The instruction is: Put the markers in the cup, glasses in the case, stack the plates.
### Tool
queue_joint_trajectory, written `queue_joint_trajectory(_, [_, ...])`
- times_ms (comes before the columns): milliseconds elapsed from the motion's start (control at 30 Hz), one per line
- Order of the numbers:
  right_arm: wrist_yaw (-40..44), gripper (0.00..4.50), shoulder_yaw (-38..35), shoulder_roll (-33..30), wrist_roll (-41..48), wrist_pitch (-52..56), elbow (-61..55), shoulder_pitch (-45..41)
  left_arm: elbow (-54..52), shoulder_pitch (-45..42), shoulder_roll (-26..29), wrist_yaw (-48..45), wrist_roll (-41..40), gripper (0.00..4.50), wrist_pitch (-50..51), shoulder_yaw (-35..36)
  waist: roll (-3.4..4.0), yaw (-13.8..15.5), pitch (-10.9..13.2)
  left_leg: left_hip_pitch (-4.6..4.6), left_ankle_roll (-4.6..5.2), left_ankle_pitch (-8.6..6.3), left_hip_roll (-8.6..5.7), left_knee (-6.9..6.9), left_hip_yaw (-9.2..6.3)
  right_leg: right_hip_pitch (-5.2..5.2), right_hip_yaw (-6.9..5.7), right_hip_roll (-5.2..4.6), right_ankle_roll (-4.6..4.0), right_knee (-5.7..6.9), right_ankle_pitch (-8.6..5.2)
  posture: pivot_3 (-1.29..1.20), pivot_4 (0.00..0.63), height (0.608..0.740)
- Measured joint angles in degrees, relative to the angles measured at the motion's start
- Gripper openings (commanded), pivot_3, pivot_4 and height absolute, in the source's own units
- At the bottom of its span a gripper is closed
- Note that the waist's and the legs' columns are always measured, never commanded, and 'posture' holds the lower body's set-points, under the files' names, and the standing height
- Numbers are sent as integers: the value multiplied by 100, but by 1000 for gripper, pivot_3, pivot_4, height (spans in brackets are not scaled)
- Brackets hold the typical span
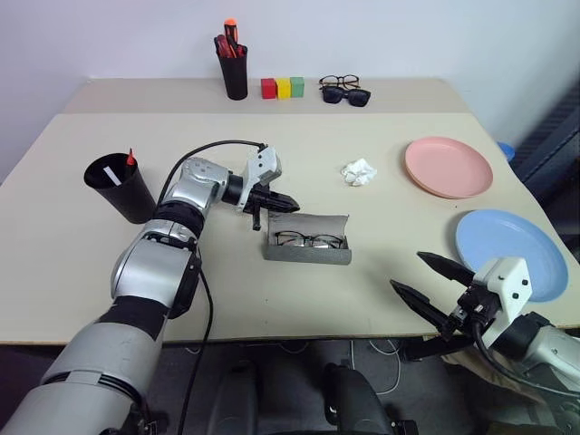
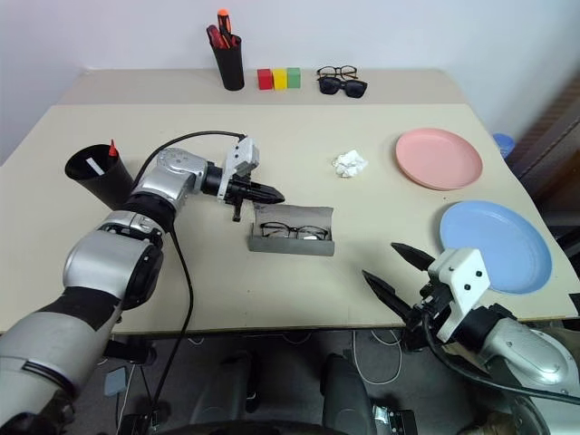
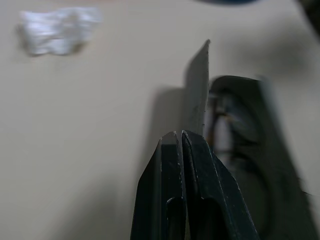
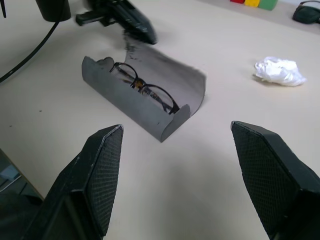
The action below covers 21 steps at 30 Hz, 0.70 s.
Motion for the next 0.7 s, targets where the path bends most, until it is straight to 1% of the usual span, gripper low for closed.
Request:
queue_joint_trajectory(133, [-92,3513,16,-63,63,58,11,-129,-342,436,90,-565,20,109,79,-299,2,-13,-1,2,2,0,1,0,-2,0,0,0,-1,4,0,0,150,740])
queue_joint_trajectory(267, [-284,3513,84,-147,92,224,24,-391,-1164,753,241,-565,-94,109,198,-579,2,-3,-10,5,3,-1,1,2,-4,7,0,0,-1,4,-1,0,150,740])
queue_joint_trajectory(400, [-654,3513,139,-149,-66,447,178,-521,-2048,1186,352,-501,-151,109,493,-560,4,-3,-21,7,6,-2,1,1,-4,8,0,0,-1,2,-1,0,150,740])
queue_joint_trajectory(533, [-1095,3513,85,-97,-259,522,419,-660,-2934,1666,373,-183,-366,109,925,-340,4,7,-21,4,5,-2,1,3,-4,7,0,0,-1,3,-1,0,150,740])
queue_joint_trajectory(600, [-1388,3513,16,-13,-454,511,717,-757,-3636,1989,156,277,-642,109,1163,-76,-1,26,-16,-3,6,-2,1,8,-6,6,0,0,-1,2,-1,0,150,740])
queue_joint_trajectory(667, [-1630,3513,4,3,-703,503,1088,-805,-4265,2092,-118,702,-858,109,1305,56,-3,61,-15,-7,6,-2,-1,12,-6,5,0,-1,-1,1,-1,0,150,740])
queue_joint_trajectory(700, [-1722,3513,4,24,-815,491,1293,-829,-4583,2107,-241,928,-935,337,1408,103,-3,70,-16,-5,6,-2,-1,12,-6,6,1,-1,-1,1,-1,0,150,740])
